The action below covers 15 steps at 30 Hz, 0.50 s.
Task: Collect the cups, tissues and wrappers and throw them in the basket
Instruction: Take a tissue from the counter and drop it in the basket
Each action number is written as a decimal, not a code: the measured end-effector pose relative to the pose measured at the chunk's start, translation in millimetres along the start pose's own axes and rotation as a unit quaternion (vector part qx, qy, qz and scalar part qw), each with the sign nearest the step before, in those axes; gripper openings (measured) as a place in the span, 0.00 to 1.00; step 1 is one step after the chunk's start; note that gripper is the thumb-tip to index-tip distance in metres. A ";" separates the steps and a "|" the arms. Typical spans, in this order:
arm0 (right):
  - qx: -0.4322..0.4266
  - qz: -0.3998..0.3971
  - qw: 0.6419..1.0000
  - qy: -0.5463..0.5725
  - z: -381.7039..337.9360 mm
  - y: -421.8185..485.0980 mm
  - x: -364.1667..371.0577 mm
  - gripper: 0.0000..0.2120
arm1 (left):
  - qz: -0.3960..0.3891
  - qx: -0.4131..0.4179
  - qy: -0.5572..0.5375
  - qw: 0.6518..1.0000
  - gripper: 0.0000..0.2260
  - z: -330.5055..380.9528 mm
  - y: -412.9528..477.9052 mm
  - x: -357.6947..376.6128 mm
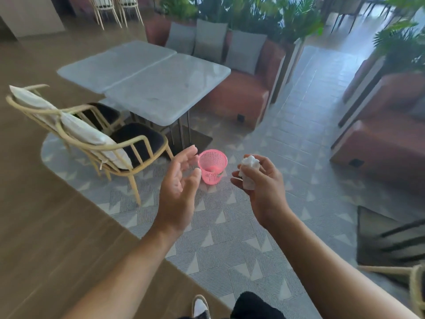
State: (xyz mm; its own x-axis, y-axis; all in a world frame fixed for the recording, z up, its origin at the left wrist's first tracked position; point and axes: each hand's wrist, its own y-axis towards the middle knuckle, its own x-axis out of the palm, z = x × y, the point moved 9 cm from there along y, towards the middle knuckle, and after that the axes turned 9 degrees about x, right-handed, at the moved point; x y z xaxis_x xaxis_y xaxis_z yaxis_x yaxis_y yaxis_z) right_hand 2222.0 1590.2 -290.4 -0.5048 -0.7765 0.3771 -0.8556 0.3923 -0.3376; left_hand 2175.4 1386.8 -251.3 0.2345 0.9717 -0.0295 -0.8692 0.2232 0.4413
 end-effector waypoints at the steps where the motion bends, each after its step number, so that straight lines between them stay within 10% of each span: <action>1: 0.002 0.004 1.000 0.000 -2.2 15.1 2.4 0.08 | 0.000 -0.001 -0.001 1.000 0.26 -7.9 14.6 0.6; 15: 0.033 0.018 0.999 -0.029 -36.7 292.0 14.8 0.10 | 0.007 -0.038 0.034 0.999 0.24 -163.8 227.4 61.8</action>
State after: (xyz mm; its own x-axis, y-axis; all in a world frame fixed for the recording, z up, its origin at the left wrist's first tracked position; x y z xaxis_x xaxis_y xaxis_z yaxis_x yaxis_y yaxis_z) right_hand 1960.5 1711.3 -351.8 -0.5257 -0.7910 0.3130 -0.8268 0.3885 -0.4067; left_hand 1920.9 1510.4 -299.7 0.1939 0.9773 -0.0853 -0.9033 0.2118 0.3732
